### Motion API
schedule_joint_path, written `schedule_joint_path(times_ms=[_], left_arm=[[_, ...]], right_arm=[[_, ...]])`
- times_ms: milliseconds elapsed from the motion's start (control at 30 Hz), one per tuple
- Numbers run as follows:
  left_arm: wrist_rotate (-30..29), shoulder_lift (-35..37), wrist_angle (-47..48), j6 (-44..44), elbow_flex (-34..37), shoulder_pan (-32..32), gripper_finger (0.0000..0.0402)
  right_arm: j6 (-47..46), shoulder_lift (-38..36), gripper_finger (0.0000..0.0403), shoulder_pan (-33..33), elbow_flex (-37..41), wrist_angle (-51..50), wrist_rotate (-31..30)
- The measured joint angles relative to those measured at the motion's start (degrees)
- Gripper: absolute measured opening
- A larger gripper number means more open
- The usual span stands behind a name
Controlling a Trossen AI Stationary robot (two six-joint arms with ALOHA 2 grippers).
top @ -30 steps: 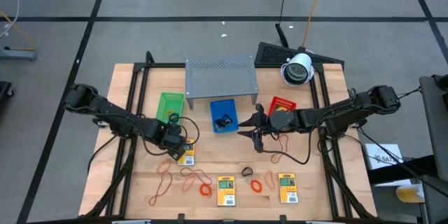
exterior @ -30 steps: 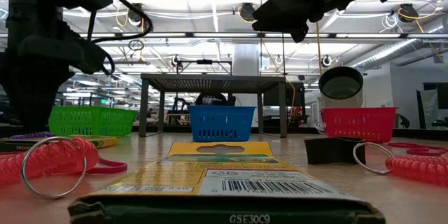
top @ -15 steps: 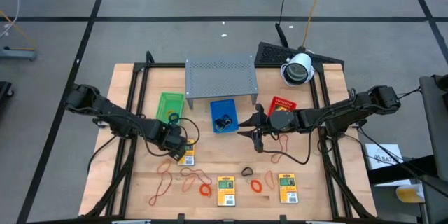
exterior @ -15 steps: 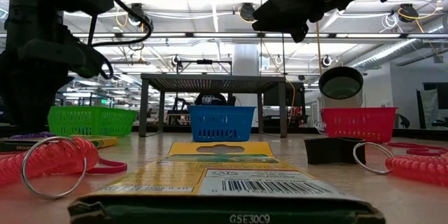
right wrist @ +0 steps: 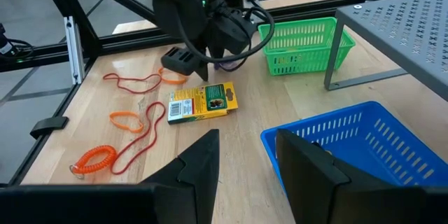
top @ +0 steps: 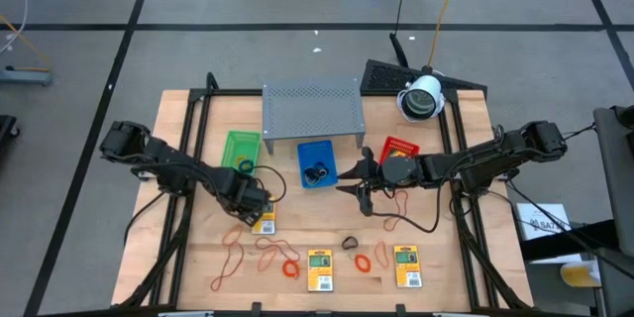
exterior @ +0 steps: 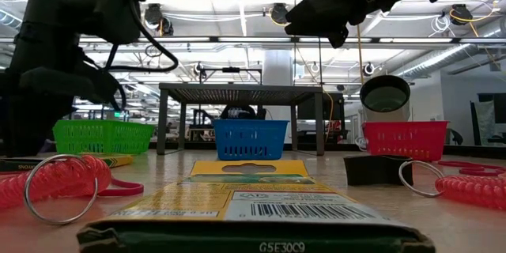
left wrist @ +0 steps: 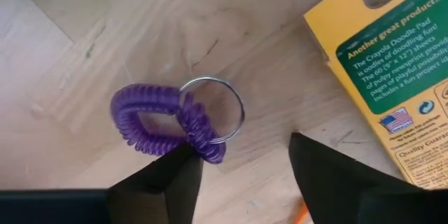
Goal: Pick & Place Office Desk Supplies
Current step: Put the purple spring keychain into the green bin
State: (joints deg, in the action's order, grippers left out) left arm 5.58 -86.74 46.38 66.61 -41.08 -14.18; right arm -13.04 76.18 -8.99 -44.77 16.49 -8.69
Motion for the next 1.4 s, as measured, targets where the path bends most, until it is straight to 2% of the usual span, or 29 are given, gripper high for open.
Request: schedule_joint_path(times_ms=[100,300,367,500,600,667,833,1167,1267,1400], left_arm=[[-0.3,0.0,0.3,-0.7,0.1,0.3,0.0172],[-1.1,0.0,1.3,-4.6,0.2,0.4,0.0041],[-1.1,0.0,1.1,-5.3,0.2,0.4,0.0018],[-0.6,1.0,0.0,-6.0,0.1,0.2,0.003],[0.4,2.7,-0.6,-6.6,-1.0,-0.2,0.0023],[0.5,4.1,-0.6,-7.5,-2.9,-0.6,0.0011],[-0.4,7.3,0.3,-12.0,-8.7,-1.7,0.0015],[-11.8,10.8,3.1,-21.9,-19.2,-2.5,0.0013],[-16.9,10.7,9.1,-21.9,-21.3,-2.4,0.0017],[-21.3,10.7,21.6,-17.4,-23.4,-1.2,0.0009]], right_arm=[[0.0,0.0,0.013,0.0,0.0,0.0,0.0],[0.0,0.0,0.013,0.0,0.0,0.0,0.0],[0.0,0.0,0.013,0.0,0.0,0.0,0.0],[0.0,0.0,0.013,0.0,0.0,0.0,0.0],[0.1,0.0,0.013,0.0,0.0,0.3,-0.1],[0.2,0.0,0.013,0.0,0.0,0.7,-0.1],[0.2,0.0,0.013,0.0,0.0,1.8,-0.1],[0.2,0.0,0.013,0.0,0.0,2.1,-0.2],[0.2,0.0,0.013,0.0,0.0,2.1,-0.2],[0.3,0.0,0.013,0.0,0.0,2.1,-0.2]])
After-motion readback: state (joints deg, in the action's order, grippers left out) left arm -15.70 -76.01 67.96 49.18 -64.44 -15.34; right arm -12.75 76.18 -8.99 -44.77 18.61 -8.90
